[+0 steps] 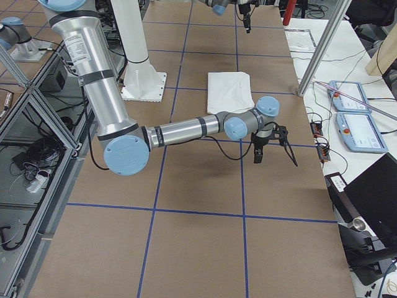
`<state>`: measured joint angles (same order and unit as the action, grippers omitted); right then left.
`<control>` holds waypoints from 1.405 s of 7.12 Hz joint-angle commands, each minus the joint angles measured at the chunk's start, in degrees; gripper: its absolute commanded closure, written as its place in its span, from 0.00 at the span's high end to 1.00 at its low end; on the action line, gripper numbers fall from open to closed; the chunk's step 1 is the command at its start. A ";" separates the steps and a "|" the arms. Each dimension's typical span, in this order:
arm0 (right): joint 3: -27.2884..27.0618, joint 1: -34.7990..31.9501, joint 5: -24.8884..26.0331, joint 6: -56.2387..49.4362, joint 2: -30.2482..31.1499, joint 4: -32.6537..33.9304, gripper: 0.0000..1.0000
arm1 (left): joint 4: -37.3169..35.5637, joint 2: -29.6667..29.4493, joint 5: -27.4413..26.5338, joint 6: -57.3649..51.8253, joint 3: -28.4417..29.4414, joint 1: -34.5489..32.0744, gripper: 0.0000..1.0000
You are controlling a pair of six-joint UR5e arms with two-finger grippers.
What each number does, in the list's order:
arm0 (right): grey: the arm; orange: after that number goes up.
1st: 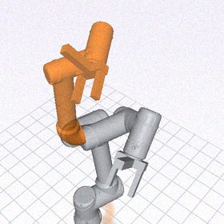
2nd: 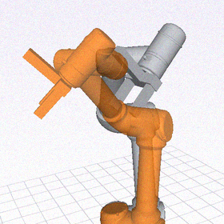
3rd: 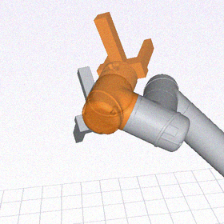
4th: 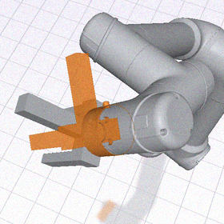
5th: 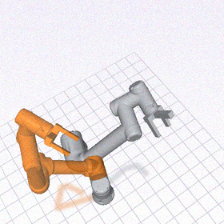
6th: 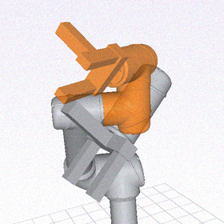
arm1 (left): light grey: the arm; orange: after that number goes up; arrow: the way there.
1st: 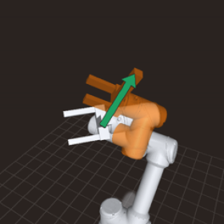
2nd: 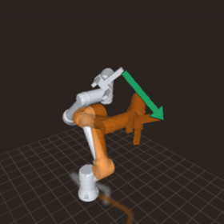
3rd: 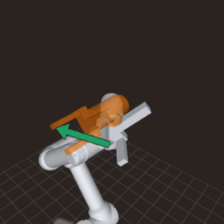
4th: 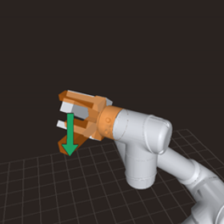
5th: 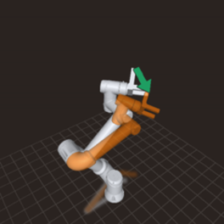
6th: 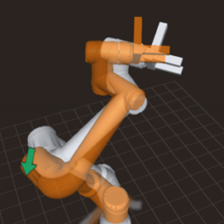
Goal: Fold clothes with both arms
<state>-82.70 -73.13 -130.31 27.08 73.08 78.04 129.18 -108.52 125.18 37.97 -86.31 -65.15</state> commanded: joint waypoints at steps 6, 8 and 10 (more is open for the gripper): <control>-0.79 -19.07 -3.30 -40.19 8.48 13.89 1.00 | -23.00 8.23 12.00 -44.83 0.08 -23.00 0.92; -1.49 -16.80 -3.99 -39.13 8.30 13.89 1.00 | -22.23 12.17 15.01 -44.47 -0.97 -24.75 0.99; -2.28 -15.47 -3.73 -38.25 8.13 14.06 1.00 | -22.13 12.54 12.57 -44.13 -2.72 -25.98 0.99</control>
<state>-84.42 -89.30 -134.19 -11.62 81.24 92.04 106.92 -96.45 139.37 -6.42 -88.00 -90.15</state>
